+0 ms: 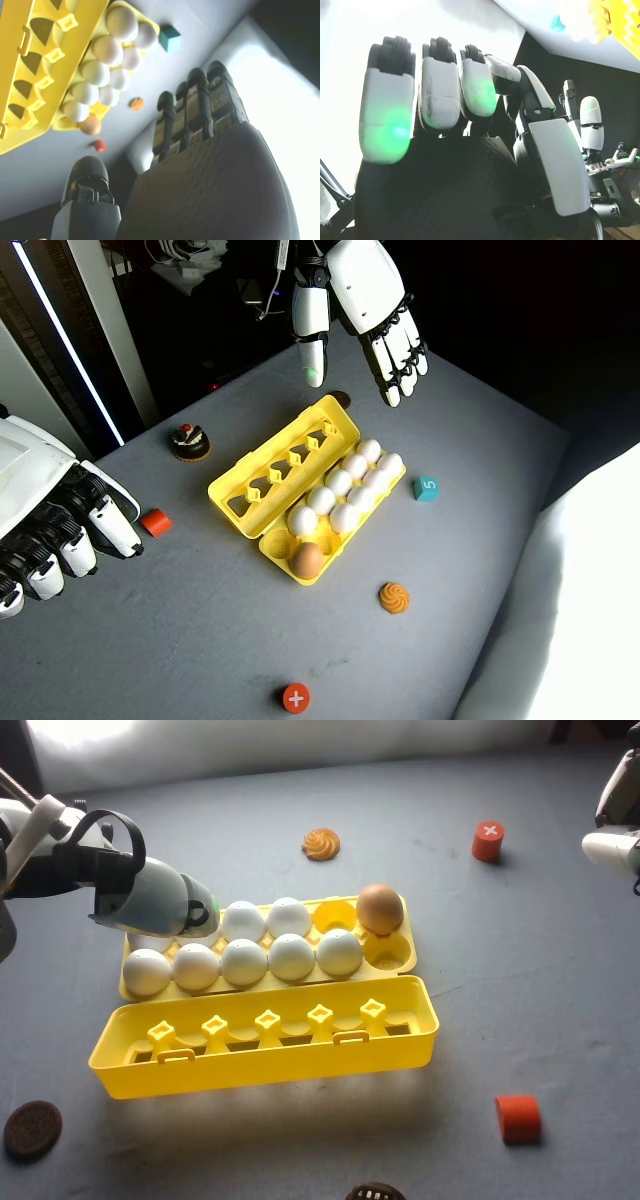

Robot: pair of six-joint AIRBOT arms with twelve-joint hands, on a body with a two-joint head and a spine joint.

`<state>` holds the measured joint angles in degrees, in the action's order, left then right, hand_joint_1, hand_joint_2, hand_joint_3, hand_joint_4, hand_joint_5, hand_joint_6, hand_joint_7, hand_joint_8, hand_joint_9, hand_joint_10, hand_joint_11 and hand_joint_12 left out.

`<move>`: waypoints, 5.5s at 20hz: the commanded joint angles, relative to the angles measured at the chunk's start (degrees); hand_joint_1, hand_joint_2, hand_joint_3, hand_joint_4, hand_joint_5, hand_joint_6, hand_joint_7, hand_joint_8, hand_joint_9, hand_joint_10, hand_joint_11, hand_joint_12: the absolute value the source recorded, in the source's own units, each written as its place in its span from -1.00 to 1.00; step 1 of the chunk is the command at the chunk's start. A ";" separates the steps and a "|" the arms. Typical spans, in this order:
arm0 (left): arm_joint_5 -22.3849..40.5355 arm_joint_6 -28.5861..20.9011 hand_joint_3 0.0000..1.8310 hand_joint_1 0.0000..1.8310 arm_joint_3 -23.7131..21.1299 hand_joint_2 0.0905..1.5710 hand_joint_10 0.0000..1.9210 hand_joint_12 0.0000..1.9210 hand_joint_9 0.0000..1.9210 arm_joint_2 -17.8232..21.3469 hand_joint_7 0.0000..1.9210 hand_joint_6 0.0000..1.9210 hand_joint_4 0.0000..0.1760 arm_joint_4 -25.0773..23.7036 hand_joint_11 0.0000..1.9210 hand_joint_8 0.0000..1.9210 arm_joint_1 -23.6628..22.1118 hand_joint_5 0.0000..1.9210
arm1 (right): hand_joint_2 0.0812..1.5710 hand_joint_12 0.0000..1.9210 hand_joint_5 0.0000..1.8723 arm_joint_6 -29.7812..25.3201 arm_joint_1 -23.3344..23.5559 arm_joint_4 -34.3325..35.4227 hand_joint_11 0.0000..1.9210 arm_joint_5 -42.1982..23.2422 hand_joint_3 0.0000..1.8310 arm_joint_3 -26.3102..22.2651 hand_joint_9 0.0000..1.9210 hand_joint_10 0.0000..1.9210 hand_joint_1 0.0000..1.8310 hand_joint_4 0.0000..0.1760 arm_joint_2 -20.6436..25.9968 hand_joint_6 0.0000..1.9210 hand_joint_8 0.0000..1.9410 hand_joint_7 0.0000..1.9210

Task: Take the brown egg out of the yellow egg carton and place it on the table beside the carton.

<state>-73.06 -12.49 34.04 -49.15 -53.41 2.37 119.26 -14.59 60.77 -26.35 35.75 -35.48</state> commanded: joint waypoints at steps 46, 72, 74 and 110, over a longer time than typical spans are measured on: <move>-0.69 -0.69 -1.00 -1.00 -0.42 0.41 -1.00 -0.94 -0.97 -0.74 -0.94 -1.00 -1.00 -5.27 -0.99 -1.00 -0.48 -0.90 | -0.05 -1.00 -0.11 9.77 -0.15 0.57 -1.00 6.29 -0.99 39.76 -1.00 -1.00 -0.27 1.00 -41.20 -1.00 -1.00 -1.00; -1.14 -2.82 -0.99 -1.00 -0.93 0.46 -1.00 -1.00 -1.00 -0.68 -0.96 -1.00 -1.00 -5.74 -1.00 -1.00 0.12 -0.92 | -0.09 -1.00 0.22 9.21 -1.68 -1.49 -1.00 6.44 -1.00 46.00 -1.00 -1.00 0.04 0.92 -48.18 -0.97 -0.99 -0.79; -1.14 -2.86 -0.99 -1.00 -0.93 0.47 -1.00 -1.00 -1.00 -0.68 -0.97 -1.00 -1.00 -5.74 -1.00 -1.00 0.14 -0.92 | -0.09 -1.00 0.27 9.21 -1.80 -1.50 -1.00 6.44 -1.00 46.04 -1.00 -1.00 0.10 0.98 -48.30 -0.95 -0.99 -0.78; -1.44 -3.35 -1.00 -1.00 -1.06 0.48 -1.00 -1.00 -0.99 -0.68 -0.97 -1.00 -1.00 -6.11 -0.99 -1.00 0.24 -0.90 | 0.22 -1.00 0.35 9.67 -0.83 -1.76 -1.00 5.71 -1.00 41.28 -1.00 -1.00 0.20 1.00 -38.68 -0.47 -1.00 -0.83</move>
<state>-74.43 -15.59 33.15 -50.06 -54.48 3.03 128.86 -15.99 60.36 -17.04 77.14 -74.56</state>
